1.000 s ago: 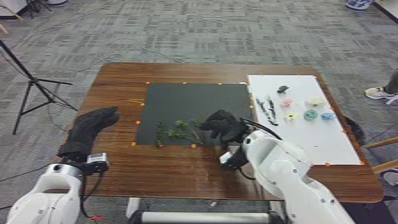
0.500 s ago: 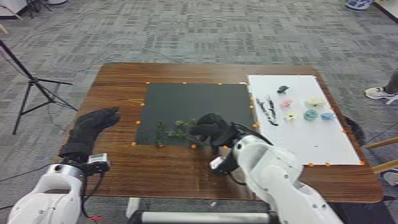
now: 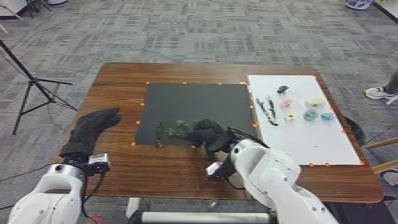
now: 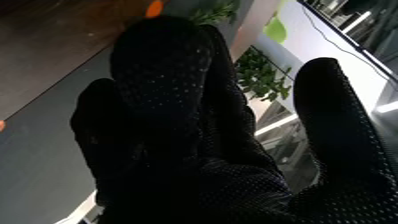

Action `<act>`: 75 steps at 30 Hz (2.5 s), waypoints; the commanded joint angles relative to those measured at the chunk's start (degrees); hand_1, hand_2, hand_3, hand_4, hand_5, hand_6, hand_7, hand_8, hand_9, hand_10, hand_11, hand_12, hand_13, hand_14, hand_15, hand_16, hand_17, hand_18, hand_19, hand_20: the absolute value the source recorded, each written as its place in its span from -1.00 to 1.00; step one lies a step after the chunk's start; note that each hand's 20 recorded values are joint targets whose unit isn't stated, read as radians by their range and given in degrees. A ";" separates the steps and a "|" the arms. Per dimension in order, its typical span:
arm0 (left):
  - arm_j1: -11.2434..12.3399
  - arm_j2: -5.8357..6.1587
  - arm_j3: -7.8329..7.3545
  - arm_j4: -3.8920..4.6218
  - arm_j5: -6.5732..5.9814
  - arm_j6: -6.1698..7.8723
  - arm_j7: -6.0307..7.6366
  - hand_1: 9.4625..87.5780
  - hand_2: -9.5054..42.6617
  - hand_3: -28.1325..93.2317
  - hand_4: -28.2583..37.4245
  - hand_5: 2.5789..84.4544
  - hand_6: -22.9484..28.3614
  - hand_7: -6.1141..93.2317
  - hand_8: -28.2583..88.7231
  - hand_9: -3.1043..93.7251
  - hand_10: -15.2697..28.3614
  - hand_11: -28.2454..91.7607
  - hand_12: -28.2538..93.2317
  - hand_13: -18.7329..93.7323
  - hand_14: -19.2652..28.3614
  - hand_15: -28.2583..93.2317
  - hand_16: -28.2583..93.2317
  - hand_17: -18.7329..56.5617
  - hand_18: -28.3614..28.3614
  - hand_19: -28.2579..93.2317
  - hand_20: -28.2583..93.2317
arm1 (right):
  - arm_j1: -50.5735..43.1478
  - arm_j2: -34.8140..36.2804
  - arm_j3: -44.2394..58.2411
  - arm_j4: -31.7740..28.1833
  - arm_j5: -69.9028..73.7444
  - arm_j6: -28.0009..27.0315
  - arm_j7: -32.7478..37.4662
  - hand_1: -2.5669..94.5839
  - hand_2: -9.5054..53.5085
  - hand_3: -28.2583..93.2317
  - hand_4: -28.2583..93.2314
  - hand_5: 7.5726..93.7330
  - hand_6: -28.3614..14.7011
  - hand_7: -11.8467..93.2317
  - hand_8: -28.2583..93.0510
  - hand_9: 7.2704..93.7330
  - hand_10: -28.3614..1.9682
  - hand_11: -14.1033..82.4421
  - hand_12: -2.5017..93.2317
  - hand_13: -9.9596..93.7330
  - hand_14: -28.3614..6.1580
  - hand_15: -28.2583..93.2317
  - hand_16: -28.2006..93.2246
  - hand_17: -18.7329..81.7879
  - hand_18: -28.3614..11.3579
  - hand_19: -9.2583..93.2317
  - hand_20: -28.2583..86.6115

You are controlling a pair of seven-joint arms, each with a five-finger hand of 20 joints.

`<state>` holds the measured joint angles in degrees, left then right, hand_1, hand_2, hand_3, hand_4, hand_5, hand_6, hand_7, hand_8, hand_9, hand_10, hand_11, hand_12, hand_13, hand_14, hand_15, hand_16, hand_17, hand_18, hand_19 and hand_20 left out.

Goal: Arrange flowers

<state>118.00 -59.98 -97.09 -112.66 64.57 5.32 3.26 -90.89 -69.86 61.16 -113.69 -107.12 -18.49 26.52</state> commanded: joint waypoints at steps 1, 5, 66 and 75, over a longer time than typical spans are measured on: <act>-0.06 -0.24 0.48 -0.10 0.12 -1.04 -0.67 -0.71 -0.59 0.57 -0.94 0.08 0.07 -0.58 -0.65 0.05 0.36 -0.21 -0.35 -0.06 0.59 -0.24 -0.53 -0.49 0.48 -0.41 -0.29 | -1.09 -0.64 1.36 -1.92 3.09 3.46 -2.34 -0.60 -0.35 0.56 -0.59 0.02 -0.14 0.49 -0.77 0.40 -0.45 -0.53 -0.70 1.00 0.38 0.29 -0.05 0.61 -0.46 1.00 0.40; 0.22 -0.10 0.30 -0.14 -0.01 -0.85 -0.93 -0.71 -0.59 0.57 -0.94 0.07 0.07 -0.58 -0.65 0.05 0.36 -0.21 -0.35 -0.06 0.59 -0.24 -0.53 -0.49 0.48 -0.41 -0.29 | -1.33 -0.33 2.04 -2.06 8.88 6.36 -7.05 -0.59 -0.35 0.55 -0.60 0.03 -0.13 0.48 -0.78 0.43 -0.41 -0.52 -0.69 1.00 0.37 0.29 -0.05 0.60 -0.47 1.00 0.41; -3.24 -0.73 2.11 1.44 0.08 -1.25 0.39 -0.71 -0.59 0.56 -0.94 0.07 0.07 -0.58 -0.65 0.05 0.36 -0.21 -0.35 -0.06 0.59 -0.24 -0.53 -0.50 0.48 -0.41 -0.29 | 17.32 -2.42 -9.53 13.32 -19.41 -14.44 -25.23 -0.63 -0.26 0.58 -0.67 0.02 -0.03 0.38 -0.81 0.31 -0.22 -0.54 -0.72 1.00 0.38 0.38 -0.06 0.60 -0.51 1.00 0.57; -4.64 -1.08 2.89 2.17 0.14 -1.83 0.26 -0.72 -0.59 0.57 -0.94 0.07 0.07 -0.58 -0.65 0.05 0.36 -0.21 -0.35 -0.06 0.59 -0.24 -0.53 -0.50 0.48 -0.41 -0.29 | 17.52 -5.46 -7.86 18.22 -24.36 -15.27 -25.48 -0.63 -0.26 0.58 -0.67 0.01 -0.03 0.38 -0.81 0.30 -0.21 -0.54 -0.72 1.00 0.38 0.39 -0.07 0.60 -0.51 1.00 0.57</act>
<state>114.34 -60.28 -94.79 -110.95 64.59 4.52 3.79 -73.39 -73.33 52.44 -98.54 -128.47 -32.95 1.00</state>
